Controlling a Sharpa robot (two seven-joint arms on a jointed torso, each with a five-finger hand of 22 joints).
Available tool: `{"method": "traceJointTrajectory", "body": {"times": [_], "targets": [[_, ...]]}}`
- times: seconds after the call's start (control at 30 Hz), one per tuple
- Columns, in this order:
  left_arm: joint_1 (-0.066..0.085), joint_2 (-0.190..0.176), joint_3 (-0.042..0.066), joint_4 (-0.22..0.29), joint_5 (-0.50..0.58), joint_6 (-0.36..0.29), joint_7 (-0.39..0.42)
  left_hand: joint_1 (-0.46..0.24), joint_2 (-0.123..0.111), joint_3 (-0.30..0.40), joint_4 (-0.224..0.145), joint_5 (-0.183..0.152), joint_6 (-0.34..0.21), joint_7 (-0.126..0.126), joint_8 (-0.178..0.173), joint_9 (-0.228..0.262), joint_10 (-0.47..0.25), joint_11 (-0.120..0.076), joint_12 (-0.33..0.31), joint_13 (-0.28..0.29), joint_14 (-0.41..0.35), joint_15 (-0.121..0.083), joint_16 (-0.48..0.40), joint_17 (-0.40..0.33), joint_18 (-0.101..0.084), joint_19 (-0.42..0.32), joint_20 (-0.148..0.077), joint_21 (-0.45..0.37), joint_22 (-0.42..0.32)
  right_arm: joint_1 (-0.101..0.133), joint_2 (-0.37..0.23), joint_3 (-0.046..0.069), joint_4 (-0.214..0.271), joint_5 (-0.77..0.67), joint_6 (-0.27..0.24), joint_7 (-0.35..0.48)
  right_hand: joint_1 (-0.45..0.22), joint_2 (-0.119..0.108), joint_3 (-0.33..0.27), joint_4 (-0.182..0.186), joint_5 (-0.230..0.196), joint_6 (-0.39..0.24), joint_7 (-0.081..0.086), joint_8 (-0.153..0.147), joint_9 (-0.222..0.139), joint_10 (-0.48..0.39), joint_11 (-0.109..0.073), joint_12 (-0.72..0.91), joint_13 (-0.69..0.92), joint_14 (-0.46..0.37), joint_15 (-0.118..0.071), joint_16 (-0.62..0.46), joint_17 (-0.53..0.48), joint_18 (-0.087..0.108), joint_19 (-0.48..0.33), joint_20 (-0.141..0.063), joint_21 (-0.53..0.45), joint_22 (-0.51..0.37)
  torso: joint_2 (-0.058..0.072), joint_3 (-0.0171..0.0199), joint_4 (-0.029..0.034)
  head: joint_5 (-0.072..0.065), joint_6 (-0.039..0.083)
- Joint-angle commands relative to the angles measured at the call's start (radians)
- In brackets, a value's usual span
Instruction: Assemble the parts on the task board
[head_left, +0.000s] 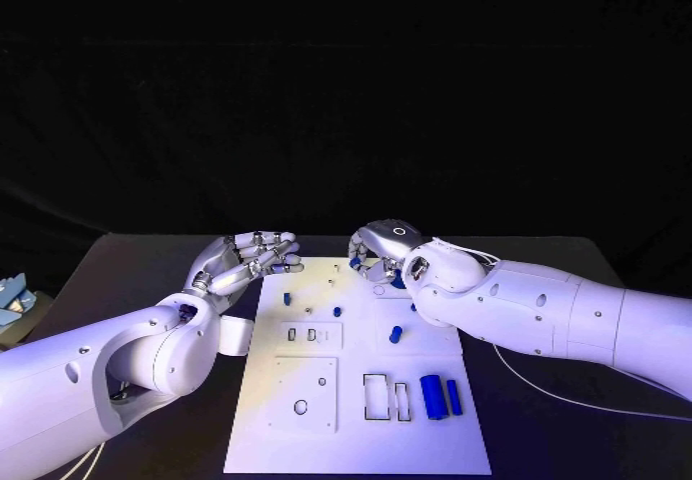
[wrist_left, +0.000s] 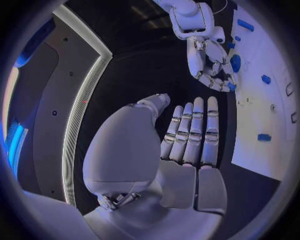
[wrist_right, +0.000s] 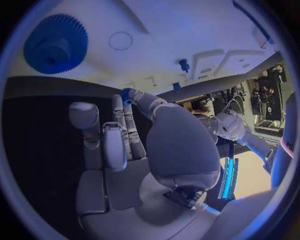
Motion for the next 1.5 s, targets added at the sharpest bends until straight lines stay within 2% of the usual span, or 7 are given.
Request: {"method": "traceJointTrajectory", "body": {"times": [0.03, 0.33, 0.67, 0.87, 1.1, 1.27, 1.5], "targets": [[0.002, 0.005, 0.001, 0.0, 0.005, 0.021, 0.004, -0.01, -0.003, 0.005, 0.0, -0.004, -0.004, 0.019, -0.006, -0.001, -0.006, 0.004, -0.005, -0.001, 0.006, 0.003, 0.006, 0.001, 0.011, 0.007, -0.003, 0.003, 0.001, -0.002, 0.021, 0.001, -0.02, 0.006, -0.023, 0.011, 0.01, 0.012, 0.007, 0.0, 0.003, -0.005, 0.005, 0.004, 0.011, -0.004, -0.004, -0.001, 0.0, 0.049, -0.004, 0.006, 0.0, -0.007, -0.005, -0.005, 0.004, 0.001, 0.003, 0.0011, 0.0031, 0.001, -0.002], [0.002, 0.009, 0.001, -0.002, 0.005, 0.021, 0.003, -0.01, -0.003, 0.005, 0.0, -0.004, -0.004, 0.019, -0.006, -0.001, -0.006, 0.004, -0.005, -0.001, 0.006, 0.003, 0.006, 0.001, 0.011, 0.007, -0.003, 0.003, 0.001, -0.009, 0.052, 0.001, -0.041, 0.012, -0.022, 0.019, 0.009, 0.011, 0.008, 0.0, 0.003, -0.008, 0.006, 0.003, 0.013, -0.005, -0.003, -0.001, 0.0, 0.049, -0.004, 0.008, 0.002, -0.006, -0.007, -0.004, 0.003, 0.0, 0.007, -0.0007, 0.0106, 0.0, -0.005], [0.008, 0.008, 0.001, 0.0, 0.005, 0.018, 0.004, -0.01, -0.002, 0.005, -0.001, -0.004, -0.004, 0.019, -0.006, -0.001, -0.006, 0.004, -0.006, 0.0, 0.006, 0.003, 0.007, 0.002, 0.011, 0.007, -0.003, 0.003, 0.001, -0.011, 0.069, 0.002, -0.055, 0.017, -0.019, 0.025, 0.007, 0.01, 0.008, 0.0, 0.003, -0.009, 0.006, 0.003, 0.014, -0.005, -0.002, -0.002, 0.0, 0.049, -0.003, 0.007, 0.002, -0.006, -0.008, -0.004, 0.002, -0.001, 0.011, -0.0017, 0.0092, 0.0, -0.002], [0.011, 0.009, 0.001, 0.0, 0.005, 0.018, 0.004, -0.01, -0.002, 0.006, -0.001, -0.004, -0.004, 0.019, -0.007, -0.001, -0.006, 0.004, -0.006, 0.0, 0.006, 0.003, 0.007, 0.002, 0.011, 0.007, -0.004, 0.004, 0.001, -0.012, 0.082, 0.002, -0.072, 0.02, -0.014, 0.025, 0.005, 0.01, 0.008, 0.001, 0.002, -0.012, 0.007, 0.003, 0.016, -0.006, -0.002, -0.002, 0.0, 0.049, -0.002, 0.008, 0.003, -0.006, -0.01, -0.003, 0.001, -0.002, 0.014, -0.0026, 0.0133, -0.002, -0.003], [0.012, 0.011, 0.001, -0.002, 0.005, 0.019, 0.003, -0.01, -0.002, 0.006, -0.001, -0.004, -0.004, 0.019, -0.007, -0.001, -0.006, 0.004, -0.006, 0.0, 0.006, 0.003, 0.007, 0.002, 0.011, 0.007, -0.004, 0.004, 0.001, -0.012, 0.093, 0.002, -0.099, 0.028, 0.004, 0.03, 0.002, 0.009, 0.008, 0.002, 0.002, -0.014, 0.008, 0.003, 0.018, -0.008, -0.001, -0.002, 0.0, 0.048, -0.002, 0.007, 0.0, -0.005, -0.012, -0.002, -0.001, -0.005, 0.015, -0.0043, 0.0145, -0.004, -0.003], [0.012, 0.012, 0.001, -0.002, 0.005, 0.02, 0.002, -0.01, -0.002, 0.006, -0.001, -0.004, -0.004, 0.019, -0.007, -0.001, -0.006, 0.004, -0.006, 0.0, 0.006, 0.003, 0.007, 0.002, 0.011, 0.007, -0.004, 0.004, 0.001, -0.012, 0.101, 0.002, -0.111, 0.031, 0.013, 0.031, -0.003, 0.007, 0.009, 0.004, 0.001, -0.02, 0.009, 0.002, 0.021, -0.012, 0.001, -0.004, -0.001, 0.048, 0.0, 0.009, 0.002, -0.005, -0.014, -0.001, -0.001, -0.005, 0.015, -0.0017, 0.0133, -0.003, -0.004], [0.012, 0.013, 0.001, -0.004, 0.005, 0.02, 0.002, -0.01, -0.002, 0.006, -0.001, -0.004, -0.004, 0.019, -0.007, -0.001, -0.006, 0.004, -0.006, 0.0, 0.006, 0.003, 0.007, 0.002, 0.011, 0.007, -0.004, 0.004, 0.001, -0.014, 0.104, 0.002, -0.118, 0.024, 0.012, 0.019, -0.003, 0.007, 0.01, 0.004, 0.002, -0.022, 0.009, 0.002, 0.022, -0.013, 0.001, -0.004, -0.001, 0.048, 0.0, 0.01, 0.003, -0.005, -0.015, -0.001, -0.001, -0.005, 0.014, -0.002, 0.012, 0.0, -0.005]]}}
